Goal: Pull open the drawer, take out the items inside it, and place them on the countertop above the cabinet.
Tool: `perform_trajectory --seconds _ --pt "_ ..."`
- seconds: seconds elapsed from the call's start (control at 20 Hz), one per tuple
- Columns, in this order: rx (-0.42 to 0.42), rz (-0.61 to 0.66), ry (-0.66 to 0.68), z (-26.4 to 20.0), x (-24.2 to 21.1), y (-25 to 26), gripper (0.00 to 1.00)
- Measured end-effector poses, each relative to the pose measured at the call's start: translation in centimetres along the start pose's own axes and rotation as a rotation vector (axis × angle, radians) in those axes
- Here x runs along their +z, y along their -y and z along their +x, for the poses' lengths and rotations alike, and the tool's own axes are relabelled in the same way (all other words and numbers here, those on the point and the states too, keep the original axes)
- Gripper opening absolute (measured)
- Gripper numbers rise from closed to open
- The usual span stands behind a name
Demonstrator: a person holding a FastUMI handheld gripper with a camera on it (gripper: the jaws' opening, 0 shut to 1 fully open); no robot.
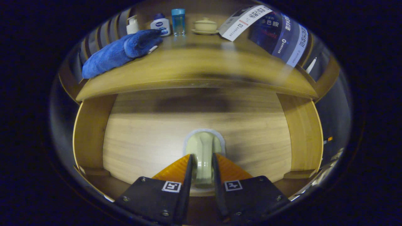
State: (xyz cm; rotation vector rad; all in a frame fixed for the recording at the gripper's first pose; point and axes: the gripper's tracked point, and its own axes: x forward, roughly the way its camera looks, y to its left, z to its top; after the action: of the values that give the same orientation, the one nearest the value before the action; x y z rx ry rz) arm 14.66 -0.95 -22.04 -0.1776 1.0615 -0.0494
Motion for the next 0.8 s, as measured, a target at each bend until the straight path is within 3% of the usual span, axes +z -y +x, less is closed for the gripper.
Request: perform_trajectory --seconds 0.05,0.15,0.5,0.8 --pt "0.038 0.042 0.021 -0.6 1.0 -0.1 0.36" --pt "0.058 0.098 0.034 -1.0 0.4 -0.4 0.06" --pt "0.056 0.069 0.155 -5.6 2.7 0.7 0.06" --pt "0.063 0.050 0.346 -12.2 5.2 0.3 0.05"
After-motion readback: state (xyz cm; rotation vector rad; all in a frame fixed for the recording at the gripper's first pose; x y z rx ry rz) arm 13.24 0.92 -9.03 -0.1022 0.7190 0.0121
